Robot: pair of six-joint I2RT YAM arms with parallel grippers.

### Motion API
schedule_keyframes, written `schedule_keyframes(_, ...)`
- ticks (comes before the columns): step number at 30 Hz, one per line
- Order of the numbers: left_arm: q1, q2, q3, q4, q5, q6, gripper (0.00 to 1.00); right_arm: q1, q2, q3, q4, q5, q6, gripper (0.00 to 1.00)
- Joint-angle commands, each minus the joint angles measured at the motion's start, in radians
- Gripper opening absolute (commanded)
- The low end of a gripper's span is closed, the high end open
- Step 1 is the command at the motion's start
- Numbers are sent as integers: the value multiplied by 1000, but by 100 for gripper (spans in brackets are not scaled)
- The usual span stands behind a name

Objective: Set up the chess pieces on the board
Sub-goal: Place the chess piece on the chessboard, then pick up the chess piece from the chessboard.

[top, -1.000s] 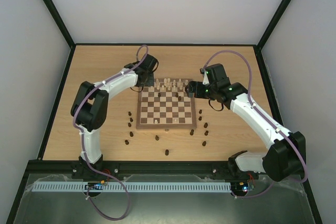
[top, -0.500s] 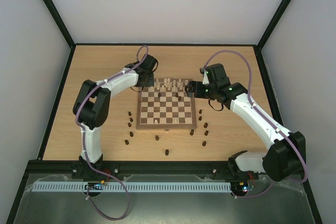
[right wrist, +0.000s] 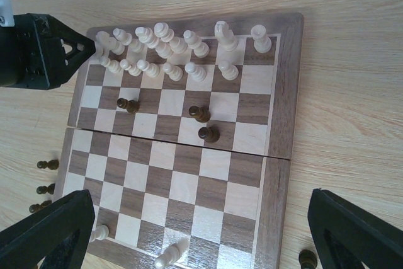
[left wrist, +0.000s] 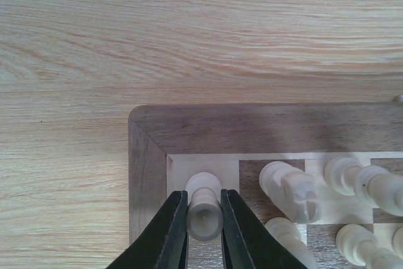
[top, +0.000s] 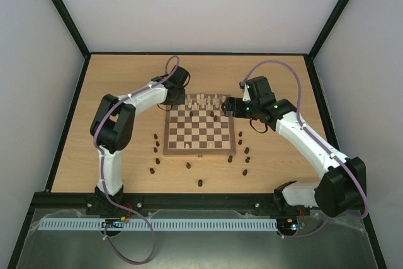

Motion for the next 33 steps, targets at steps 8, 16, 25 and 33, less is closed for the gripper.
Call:
schedule_keyframes(8,4,-32,31,-5,11,8,34,10,7,-17,-2,-14,-7,93)
schedule_keyframes(16,-10,-204,-29,-22,5,0,44,47,-36,-24,6,8,-4,94)
schedule_keyframes(25,-60,-470,-154,12,48,-7,58,226,-162,-142,117,55,46,99)
schedule_keyframes(33,-73,-589,-234,58,66,-17,79,282,-175,-220,194,64,68,99)
